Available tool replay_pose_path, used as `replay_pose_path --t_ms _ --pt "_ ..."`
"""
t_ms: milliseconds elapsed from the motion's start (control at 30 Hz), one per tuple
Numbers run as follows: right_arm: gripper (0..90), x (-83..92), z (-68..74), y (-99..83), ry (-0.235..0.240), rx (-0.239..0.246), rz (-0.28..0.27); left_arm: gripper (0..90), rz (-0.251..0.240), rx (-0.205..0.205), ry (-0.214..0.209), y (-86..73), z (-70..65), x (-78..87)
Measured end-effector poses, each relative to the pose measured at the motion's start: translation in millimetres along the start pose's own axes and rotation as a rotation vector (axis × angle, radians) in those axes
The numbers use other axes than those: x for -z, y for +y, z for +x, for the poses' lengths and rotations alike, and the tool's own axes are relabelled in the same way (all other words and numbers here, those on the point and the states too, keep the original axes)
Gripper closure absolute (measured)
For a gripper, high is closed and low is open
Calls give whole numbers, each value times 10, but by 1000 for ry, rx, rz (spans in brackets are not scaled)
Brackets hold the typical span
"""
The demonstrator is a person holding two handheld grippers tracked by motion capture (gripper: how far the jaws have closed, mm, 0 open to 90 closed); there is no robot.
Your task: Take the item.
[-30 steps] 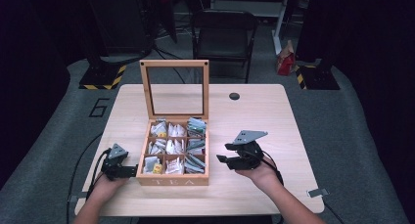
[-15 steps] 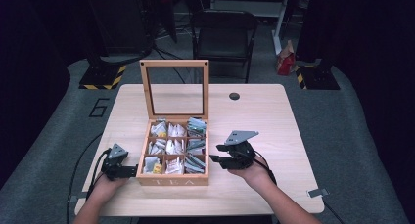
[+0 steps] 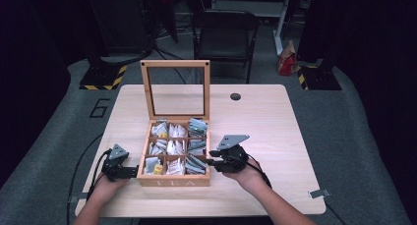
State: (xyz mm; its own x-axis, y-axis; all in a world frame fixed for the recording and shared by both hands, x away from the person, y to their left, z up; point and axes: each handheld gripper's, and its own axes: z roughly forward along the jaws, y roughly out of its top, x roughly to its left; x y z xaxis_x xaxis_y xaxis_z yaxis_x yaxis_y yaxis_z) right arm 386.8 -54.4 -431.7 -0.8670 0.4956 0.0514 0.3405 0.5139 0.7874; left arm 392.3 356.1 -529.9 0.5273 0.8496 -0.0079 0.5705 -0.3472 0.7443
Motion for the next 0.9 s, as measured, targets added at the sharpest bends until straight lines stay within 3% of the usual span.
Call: replay_pose_path --t_ms 900 --pt "797 -308 72 9 31 31 47 158 0 -2 0 1 2 0"
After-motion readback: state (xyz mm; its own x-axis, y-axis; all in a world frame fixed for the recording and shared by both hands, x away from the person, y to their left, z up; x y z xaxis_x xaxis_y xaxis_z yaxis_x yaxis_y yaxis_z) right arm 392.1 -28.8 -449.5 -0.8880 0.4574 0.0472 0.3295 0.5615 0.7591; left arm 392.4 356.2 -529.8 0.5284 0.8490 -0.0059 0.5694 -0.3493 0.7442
